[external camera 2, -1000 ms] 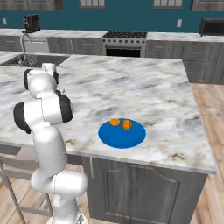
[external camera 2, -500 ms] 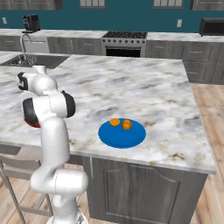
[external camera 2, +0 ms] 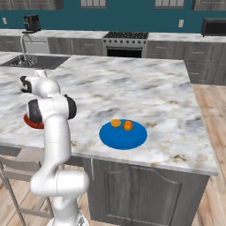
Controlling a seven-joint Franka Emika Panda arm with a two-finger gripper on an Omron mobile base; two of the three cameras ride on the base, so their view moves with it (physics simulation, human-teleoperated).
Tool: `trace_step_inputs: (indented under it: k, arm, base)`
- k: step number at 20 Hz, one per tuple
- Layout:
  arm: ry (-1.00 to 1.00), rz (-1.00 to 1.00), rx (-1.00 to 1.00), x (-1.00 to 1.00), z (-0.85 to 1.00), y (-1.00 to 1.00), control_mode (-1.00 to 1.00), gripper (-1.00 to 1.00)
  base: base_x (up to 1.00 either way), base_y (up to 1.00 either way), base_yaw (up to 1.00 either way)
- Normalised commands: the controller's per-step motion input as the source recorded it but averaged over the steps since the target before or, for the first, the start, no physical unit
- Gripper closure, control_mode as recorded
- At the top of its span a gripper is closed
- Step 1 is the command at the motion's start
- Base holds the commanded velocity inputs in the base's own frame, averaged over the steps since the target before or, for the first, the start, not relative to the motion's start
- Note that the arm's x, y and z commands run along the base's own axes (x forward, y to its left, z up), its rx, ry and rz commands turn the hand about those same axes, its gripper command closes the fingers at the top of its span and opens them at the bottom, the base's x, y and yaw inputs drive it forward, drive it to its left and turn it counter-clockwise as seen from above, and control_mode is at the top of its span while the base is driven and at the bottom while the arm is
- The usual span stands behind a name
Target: Take the fruits from the plate on the dining counter and place two fruits in each bowl.
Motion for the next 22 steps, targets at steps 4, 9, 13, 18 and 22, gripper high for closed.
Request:
trace_step_inputs:
  k: [4,9,13,18,22]
  arm:
    - [0.04,0.00,-0.03,0.12,-0.60,0.00,-1.00,1.00]
    - [0.00,0.00,-0.02,0.15,-0.40,0.00,-1.00,1.00]
    - [0.00,0.00,0.00,0.09,-0.09,0.00,-1.00,1.00]
    - [0.00,0.00,0.00,0.00,0.00,0.00,-1.00,-1.00]
    - [0.00,0.00,0.00,-0.01,0.00,0.00,-1.00,-1.00]
  base:
    - [0.00,0.00,0.00]
    - [0.00,0.00,0.00]
    - [0.00,0.00,0.00]
    - [0.00,0.00,0.00]
    - [0.00,0.00,0.00]
